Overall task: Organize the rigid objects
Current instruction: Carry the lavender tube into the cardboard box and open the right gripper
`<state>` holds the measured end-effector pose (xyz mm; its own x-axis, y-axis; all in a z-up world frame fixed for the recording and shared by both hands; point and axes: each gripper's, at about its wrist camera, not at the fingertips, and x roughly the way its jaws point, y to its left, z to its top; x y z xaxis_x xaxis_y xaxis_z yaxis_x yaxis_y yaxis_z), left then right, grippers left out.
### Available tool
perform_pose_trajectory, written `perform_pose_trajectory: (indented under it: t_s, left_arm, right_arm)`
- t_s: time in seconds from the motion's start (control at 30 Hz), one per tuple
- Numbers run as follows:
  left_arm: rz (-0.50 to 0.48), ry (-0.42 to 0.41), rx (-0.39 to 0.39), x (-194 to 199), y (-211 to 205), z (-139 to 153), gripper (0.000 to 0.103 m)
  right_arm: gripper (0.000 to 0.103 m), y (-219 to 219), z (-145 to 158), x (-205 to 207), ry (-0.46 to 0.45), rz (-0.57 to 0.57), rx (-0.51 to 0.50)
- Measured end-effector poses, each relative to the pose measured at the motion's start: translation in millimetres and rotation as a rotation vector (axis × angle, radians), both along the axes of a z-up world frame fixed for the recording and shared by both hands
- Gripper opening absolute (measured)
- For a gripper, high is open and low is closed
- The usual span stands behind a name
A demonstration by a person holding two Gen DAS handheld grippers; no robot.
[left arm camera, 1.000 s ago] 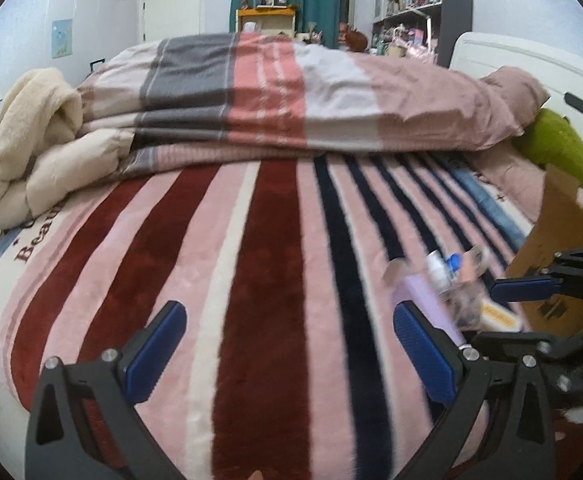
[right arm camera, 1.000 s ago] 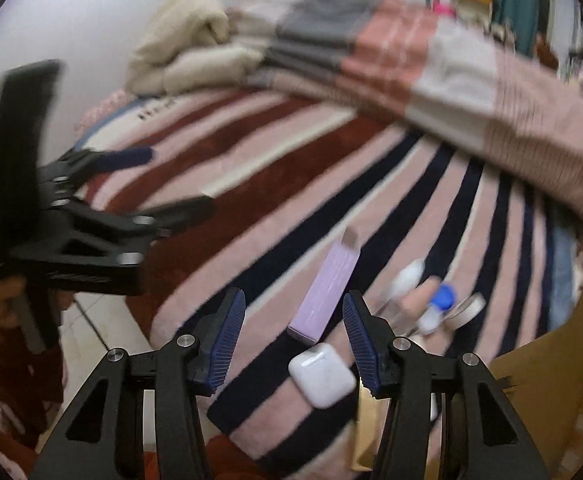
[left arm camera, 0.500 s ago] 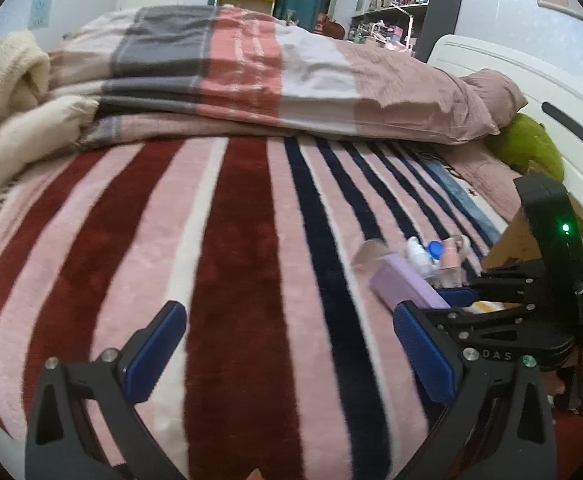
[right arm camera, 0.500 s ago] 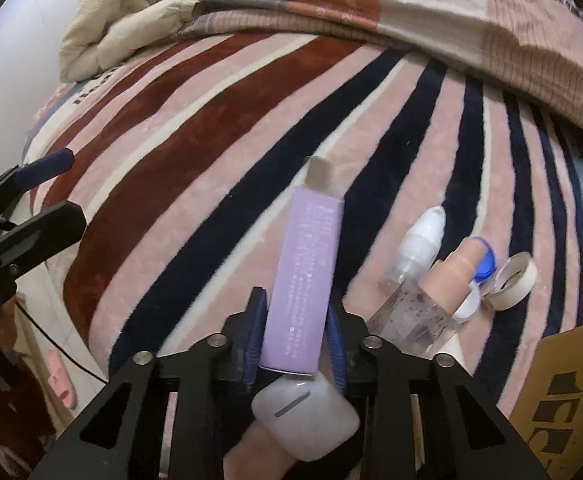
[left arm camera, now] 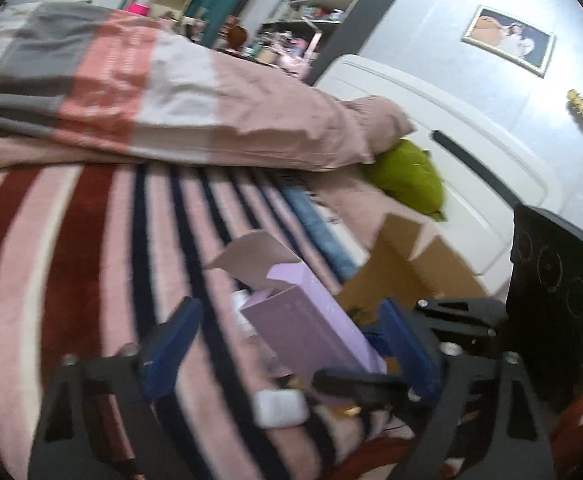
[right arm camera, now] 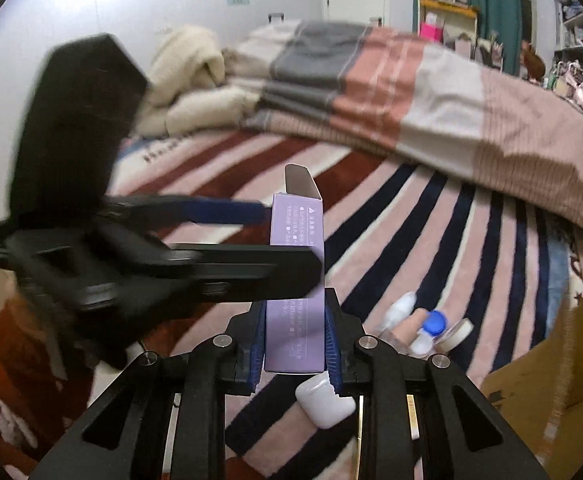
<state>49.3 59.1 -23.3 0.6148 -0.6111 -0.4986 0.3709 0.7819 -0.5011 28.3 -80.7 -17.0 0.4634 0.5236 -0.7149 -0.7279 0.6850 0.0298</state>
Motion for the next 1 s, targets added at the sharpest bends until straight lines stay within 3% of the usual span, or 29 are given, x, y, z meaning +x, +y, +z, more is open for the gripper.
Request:
perform_pose_trajectory:
  t_s: [0.13,0.17,0.53,0.7,0.9,1.0]
  left_arm:
    - [-0.077,-0.022,-0.030,8.3,-30.2,20.7,0.051]
    - [-0.099,-0.025,-0.032,10.7,-41.7,27.1,0.050]
    - [-0.246,-0.055,0.058,34.1,-168.5,64.2,0.049]
    - [-0.312,0.020,0.109,52.7,-223.0,56.7,0.049]
    - [-0.329,0.103,0.153,63.6,-249.5,40.4,0.049]
    - [-0.303,0.078,0.210,62.9,-254.8,41.4,0.065]
  right_arm:
    - [0.021,-29.4,20.2,-2.2,-0.034,-0.039,0.040]
    - [0.021,-36.8,23.4,-1.6,-0.038,-0.049,0.048]
    - [0.021,-156.3,57.4,6.4,-0.059,-0.229,0.123]
    - [0.021,-197.5,49.1,14.8,0.002,-0.311,0.117]
    - [0.022,-225.7,32.4,21.8,0.069,-0.342,0.106]
    - [0.028,-224.3,24.0,23.3,0.069,-0.368,0.048]
